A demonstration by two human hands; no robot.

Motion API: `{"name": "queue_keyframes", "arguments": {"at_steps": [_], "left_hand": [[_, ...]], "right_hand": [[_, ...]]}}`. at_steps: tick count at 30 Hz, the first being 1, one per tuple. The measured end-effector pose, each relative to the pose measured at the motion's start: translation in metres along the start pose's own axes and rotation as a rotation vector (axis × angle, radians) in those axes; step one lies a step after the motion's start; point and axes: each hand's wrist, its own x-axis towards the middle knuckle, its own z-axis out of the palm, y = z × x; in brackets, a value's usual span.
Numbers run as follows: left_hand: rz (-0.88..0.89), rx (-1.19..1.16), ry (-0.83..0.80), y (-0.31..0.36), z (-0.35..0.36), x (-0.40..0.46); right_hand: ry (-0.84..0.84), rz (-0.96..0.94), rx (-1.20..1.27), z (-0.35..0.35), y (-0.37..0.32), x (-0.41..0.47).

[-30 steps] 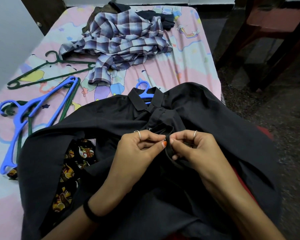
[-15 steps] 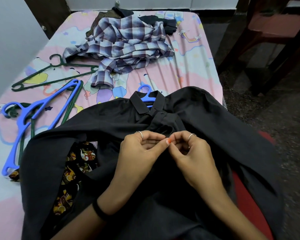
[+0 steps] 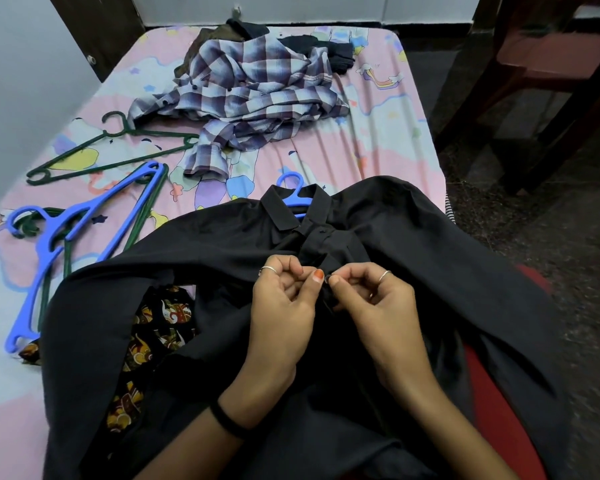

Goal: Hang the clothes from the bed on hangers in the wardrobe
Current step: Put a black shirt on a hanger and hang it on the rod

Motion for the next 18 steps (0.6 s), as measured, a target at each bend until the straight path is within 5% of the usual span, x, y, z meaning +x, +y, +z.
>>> {"name": "queue_keyframes", "arguments": {"at_steps": [5, 8, 13, 18], "left_hand": [[0.017, 0.028, -0.067, 0.000, -0.006, 0.005], [0.022, 0.051, -0.172, 0.001, -0.014, 0.009], [0.001, 0.108, -0.271, 0.003, -0.029, 0.015], [0.021, 0.400, -0.315, -0.001, -0.044, 0.026]], "right_hand": [[-0.204, 0.390, 0.463, -0.008, -0.006, 0.010], [-0.340, 0.552, 0.500, -0.017, -0.009, 0.020], [-0.520, 0.429, -0.147, -0.020, -0.010, 0.027], [-0.697, -0.024, -0.897, -0.024, -0.029, 0.012]]}}
